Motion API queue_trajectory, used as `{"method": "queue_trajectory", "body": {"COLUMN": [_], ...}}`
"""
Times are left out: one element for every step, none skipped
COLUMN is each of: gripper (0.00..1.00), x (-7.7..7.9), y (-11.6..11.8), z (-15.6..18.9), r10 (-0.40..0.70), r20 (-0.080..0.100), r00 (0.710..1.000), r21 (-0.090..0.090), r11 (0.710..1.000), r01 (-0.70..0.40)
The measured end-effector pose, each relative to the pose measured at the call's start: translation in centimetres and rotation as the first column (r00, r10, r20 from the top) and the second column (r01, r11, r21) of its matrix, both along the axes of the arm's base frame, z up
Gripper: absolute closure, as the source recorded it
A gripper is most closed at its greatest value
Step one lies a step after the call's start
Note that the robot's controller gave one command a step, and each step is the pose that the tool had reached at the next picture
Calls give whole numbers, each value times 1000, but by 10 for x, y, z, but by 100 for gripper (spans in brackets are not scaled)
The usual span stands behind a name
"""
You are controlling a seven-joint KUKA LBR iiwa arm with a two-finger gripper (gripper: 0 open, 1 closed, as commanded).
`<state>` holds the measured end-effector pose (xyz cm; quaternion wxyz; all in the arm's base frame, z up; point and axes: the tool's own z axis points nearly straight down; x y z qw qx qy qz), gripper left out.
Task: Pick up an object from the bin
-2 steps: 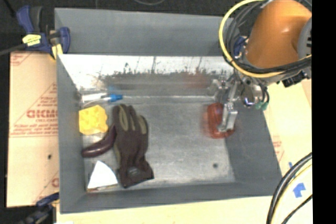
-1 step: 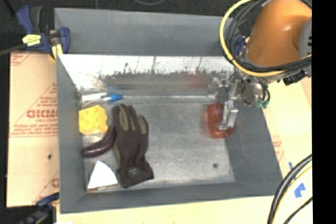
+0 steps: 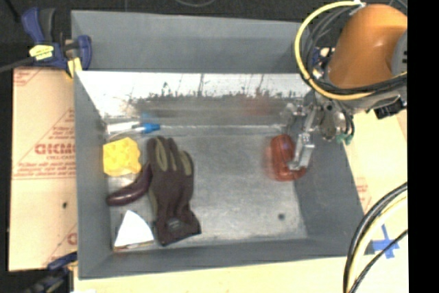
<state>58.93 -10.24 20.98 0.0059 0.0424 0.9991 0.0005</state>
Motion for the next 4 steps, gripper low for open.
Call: {"method": "queue_trajectory", "body": {"gripper": [0,100,100,100], "x": [-6,13,13,16], "y": [-33,-33,-33,-25], "z": [-63,-117,-117,-113], "r10": [-99,-182,-181,-187], "r20": [-1,10,11,15], "r00": [995,983,983,982], "r21": [-3,9,9,9], "r11": [995,983,983,982], "r01": [99,182,181,187]}}
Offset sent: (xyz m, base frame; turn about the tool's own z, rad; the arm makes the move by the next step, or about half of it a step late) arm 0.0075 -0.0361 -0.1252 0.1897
